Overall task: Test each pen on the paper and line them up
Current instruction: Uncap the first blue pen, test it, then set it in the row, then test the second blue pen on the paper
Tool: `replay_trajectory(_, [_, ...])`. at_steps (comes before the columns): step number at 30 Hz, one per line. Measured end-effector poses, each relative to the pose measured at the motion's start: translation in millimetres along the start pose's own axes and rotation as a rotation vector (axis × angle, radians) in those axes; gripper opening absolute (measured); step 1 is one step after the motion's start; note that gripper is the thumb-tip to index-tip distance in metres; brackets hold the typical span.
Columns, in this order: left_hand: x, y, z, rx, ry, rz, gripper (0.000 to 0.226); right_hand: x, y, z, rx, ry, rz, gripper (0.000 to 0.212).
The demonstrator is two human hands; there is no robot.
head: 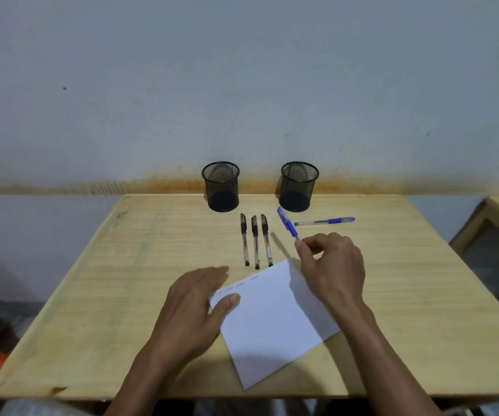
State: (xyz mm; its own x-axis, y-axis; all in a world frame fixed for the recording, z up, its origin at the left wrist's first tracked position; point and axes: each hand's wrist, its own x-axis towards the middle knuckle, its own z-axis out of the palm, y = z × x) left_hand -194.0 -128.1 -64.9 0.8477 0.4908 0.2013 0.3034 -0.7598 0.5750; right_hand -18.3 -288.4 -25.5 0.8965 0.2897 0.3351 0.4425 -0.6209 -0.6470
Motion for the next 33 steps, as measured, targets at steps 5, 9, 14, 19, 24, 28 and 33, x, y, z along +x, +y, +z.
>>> replay_trajectory(5, [-4.2, -22.3, 19.2, 0.104, -0.08, 0.059, 0.056, 30.2, -2.6, 30.9, -0.07, -0.087, 0.259, 0.021])
replay_trajectory(9, [-2.2, -27.1, 22.7, 0.149, -0.087, 0.079, 0.059, 37.7, 1.5, 55.7, -0.15, -0.119, 0.275, 0.02])
replay_trajectory(14, [-2.1, -30.4, 26.2, 0.173, -0.073, 0.091, 0.055, 39.1, 9.4, 70.3, -0.256, -0.103, 0.241, 0.03])
replay_trajectory(19, [-1.8, -32.9, 28.0, 0.214, -0.067, 0.117, 0.049, 64.0, 19.4, 52.8, -0.25, -0.003, 0.201, 0.024])
replay_trajectory(24, [-2.6, -34.4, 29.3, 0.236, -0.064, 0.104, 0.052, 105.0, 40.3, 44.5, -0.257, -0.084, 0.273, 0.024])
replay_trajectory(28, [-3.2, -33.9, 29.5, 0.209, -0.042, 0.124, 0.052, 118.4, 53.3, 46.9, -0.254, -0.056, 0.336, 0.035])
replay_trajectory(33, [-2.6, -33.3, 29.3, 0.205, -0.033, 0.114, 0.052, 117.4, 55.9, 45.5, -0.394, -0.187, 0.202, 0.03])
